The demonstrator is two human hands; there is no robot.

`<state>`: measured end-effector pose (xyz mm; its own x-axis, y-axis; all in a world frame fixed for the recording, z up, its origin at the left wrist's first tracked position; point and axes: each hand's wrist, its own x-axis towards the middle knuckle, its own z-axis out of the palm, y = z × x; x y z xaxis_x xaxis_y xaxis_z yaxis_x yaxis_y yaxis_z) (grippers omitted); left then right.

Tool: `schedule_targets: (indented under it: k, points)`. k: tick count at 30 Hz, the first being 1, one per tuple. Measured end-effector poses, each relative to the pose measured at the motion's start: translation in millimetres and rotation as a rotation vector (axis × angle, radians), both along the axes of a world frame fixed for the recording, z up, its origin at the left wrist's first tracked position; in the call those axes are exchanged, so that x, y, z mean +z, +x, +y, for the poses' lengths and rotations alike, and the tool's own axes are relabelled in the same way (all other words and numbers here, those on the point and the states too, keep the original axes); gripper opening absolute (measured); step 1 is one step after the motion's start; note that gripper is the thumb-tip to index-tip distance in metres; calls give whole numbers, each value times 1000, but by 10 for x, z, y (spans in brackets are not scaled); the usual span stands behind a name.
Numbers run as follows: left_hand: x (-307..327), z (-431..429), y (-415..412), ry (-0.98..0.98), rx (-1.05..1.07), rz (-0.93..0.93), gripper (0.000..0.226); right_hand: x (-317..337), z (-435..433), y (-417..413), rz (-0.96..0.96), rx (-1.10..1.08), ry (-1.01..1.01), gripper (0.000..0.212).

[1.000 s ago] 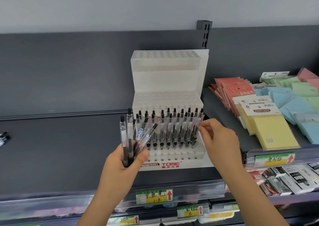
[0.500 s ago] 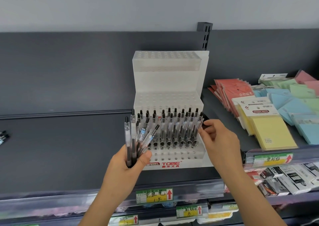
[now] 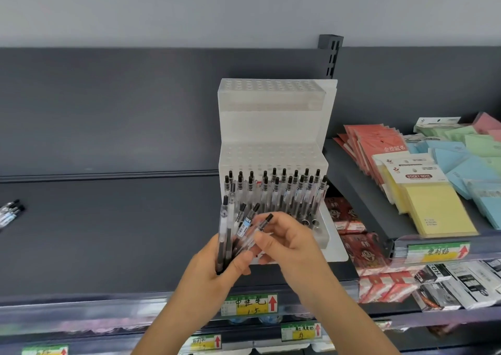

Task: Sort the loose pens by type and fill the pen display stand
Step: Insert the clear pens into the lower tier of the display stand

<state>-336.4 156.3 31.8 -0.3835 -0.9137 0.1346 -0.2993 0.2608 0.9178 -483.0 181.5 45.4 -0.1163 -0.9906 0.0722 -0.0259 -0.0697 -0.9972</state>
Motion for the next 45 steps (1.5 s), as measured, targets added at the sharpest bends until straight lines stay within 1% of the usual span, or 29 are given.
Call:
schedule_targets:
  k: [3, 5, 6, 9, 10, 12, 14, 16, 20, 23, 25, 27, 29, 33, 39, 42, 45]
  points:
    - [-16, 3, 52, 11, 48, 37, 23, -17, -1, 62, -54, -4, 3, 12]
    - [-26, -12, 92, 59, 98, 118, 28, -15, -6, 90, -76, -10, -4, 6]
    - [-35, -23, 115, 86, 124, 163, 31, -10, -9, 103, -84, -17, -7, 8]
    - [-56, -45, 174, 127, 167, 248, 35, 1, -18, 139, -133, -33, 0, 24]
    - [-63, -44, 188, 122, 173, 254, 32, 6, -15, 150, -157, -26, 0, 23]
    - [-77, -42, 214, 103, 198, 256, 19, 17, -1, 180, -181, 15, -7, 12]
    - [-90, -44, 237, 90, 218, 260, 11, 20, 13, 206, -184, 55, -7, 9]
    - [-99, -48, 253, 95, 224, 276, 13, 24, 14, 220, -188, 78, -4, 9]
    - [-83, -65, 283, 92, 272, 327, 28, 63, -11, 264, -163, 59, -54, 13]
    - [-88, -112, 340, 22, 391, 271, 21, 131, -47, 262, -158, -28, -126, 15]
    - [-101, -154, 409, 1, 468, 295, 19, 203, -81, 216, -158, -112, -170, 12]
    - [-113, -185, 479, 12, 521, 340, 19, 264, -123, 160, -112, -194, -218, 10]
    - [-132, -193, 525, 24, 542, 355, 19, 272, -168, 124, -11, -278, -250, 9]
    - [-179, -181, 554, 23, 516, 315, 13, 220, -260, 124, 213, -395, -278, 11]
    - [-181, -179, 628, 22, 465, 301, 14, 195, -338, 235, 443, -369, -294, 15]
    - [-191, -186, 662, 23, 465, 305, 12, 165, -383, 278, 593, -317, -221, 10]
    - [-190, -184, 672, 28, 455, 306, 10, 133, -426, 322, 729, -285, -152, 16]
